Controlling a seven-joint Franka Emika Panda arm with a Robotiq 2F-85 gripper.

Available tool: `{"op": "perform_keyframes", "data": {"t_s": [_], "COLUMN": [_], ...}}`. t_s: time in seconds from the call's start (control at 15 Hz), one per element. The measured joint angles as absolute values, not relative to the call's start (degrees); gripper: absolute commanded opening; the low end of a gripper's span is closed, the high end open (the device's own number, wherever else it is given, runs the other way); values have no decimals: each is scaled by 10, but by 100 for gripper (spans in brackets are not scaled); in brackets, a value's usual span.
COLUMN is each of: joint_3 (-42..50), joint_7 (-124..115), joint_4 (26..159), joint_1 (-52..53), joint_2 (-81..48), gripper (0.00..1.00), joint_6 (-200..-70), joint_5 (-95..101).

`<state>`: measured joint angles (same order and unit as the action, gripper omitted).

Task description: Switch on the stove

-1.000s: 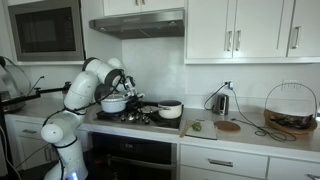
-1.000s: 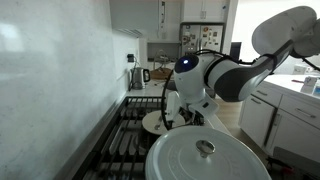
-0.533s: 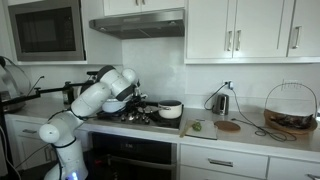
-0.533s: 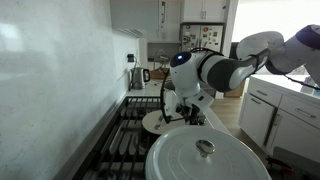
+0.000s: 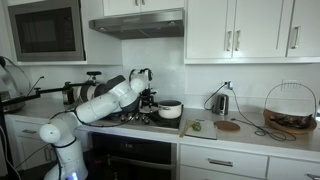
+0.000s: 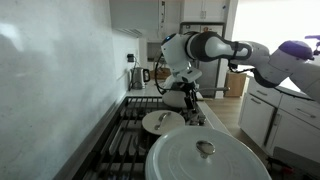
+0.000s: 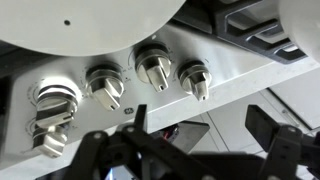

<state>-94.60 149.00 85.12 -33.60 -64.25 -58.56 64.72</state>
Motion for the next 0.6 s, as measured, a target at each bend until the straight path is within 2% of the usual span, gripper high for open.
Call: {"op": "perform_keyframes", "data": {"t_s": [0.27, 0.6], "joint_3": [-956, -870], "joint_7": [1480, 1399], "joint_4": [720, 613], "joint_1": [-303, -268], "joint_2": [-653, -576], "gripper": [100, 100], "joint_6": [-575, -667], "joint_5": [607, 428]}}
